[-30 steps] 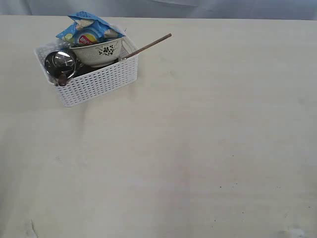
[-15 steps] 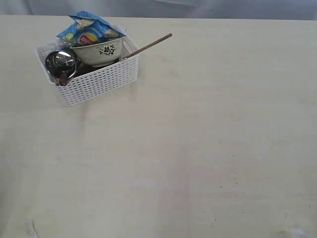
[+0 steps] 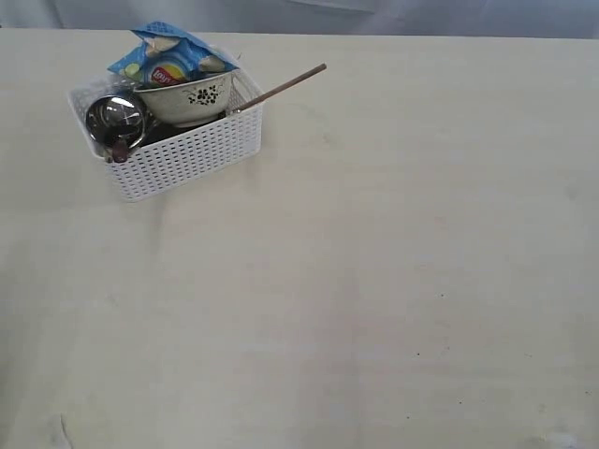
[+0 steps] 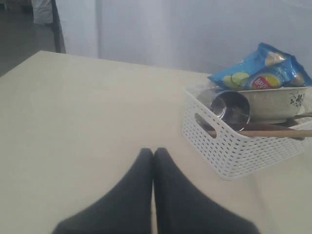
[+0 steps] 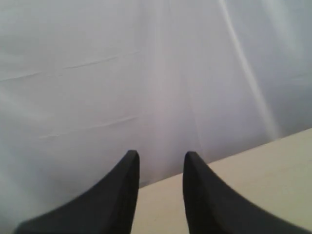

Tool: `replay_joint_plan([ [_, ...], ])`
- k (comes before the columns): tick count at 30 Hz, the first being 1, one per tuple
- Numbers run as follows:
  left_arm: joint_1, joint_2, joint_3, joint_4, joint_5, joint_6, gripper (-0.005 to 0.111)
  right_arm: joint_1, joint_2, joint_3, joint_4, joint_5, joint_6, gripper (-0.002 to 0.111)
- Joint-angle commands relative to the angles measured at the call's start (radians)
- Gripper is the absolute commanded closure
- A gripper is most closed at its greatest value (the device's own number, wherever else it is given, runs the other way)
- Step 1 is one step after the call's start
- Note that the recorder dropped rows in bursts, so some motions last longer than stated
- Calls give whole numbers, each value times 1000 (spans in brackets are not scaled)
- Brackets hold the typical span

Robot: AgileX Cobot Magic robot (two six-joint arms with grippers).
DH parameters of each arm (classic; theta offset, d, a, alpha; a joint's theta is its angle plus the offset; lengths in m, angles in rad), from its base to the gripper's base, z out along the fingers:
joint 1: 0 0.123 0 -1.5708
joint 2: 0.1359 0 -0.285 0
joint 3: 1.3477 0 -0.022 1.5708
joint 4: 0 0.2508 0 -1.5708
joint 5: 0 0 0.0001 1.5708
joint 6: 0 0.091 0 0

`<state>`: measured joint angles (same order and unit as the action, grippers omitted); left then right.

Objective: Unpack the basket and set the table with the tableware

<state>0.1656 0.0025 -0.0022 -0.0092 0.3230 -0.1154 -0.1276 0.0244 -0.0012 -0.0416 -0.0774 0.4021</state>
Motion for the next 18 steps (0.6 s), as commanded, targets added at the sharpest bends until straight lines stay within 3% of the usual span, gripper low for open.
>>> replay_joint_plan([
  [1,-3,-2,2,1,-4,2,107,46,1,1,-4,34,5,78],
  [4,-3,-2,2,1,-4,2,107,76,1,1,-4,12,5,69],
  [9,-3,-2,2,1,-4,2,107,142,1,1,-6,-47,5,36],
  [13,-3,-2,2,1,-4,2,107,180,1,1,-2,-198,69,34],
  [18,-3,-2,2,1,-4,2,107,200,116,-63,-2,-214,168,46],
])
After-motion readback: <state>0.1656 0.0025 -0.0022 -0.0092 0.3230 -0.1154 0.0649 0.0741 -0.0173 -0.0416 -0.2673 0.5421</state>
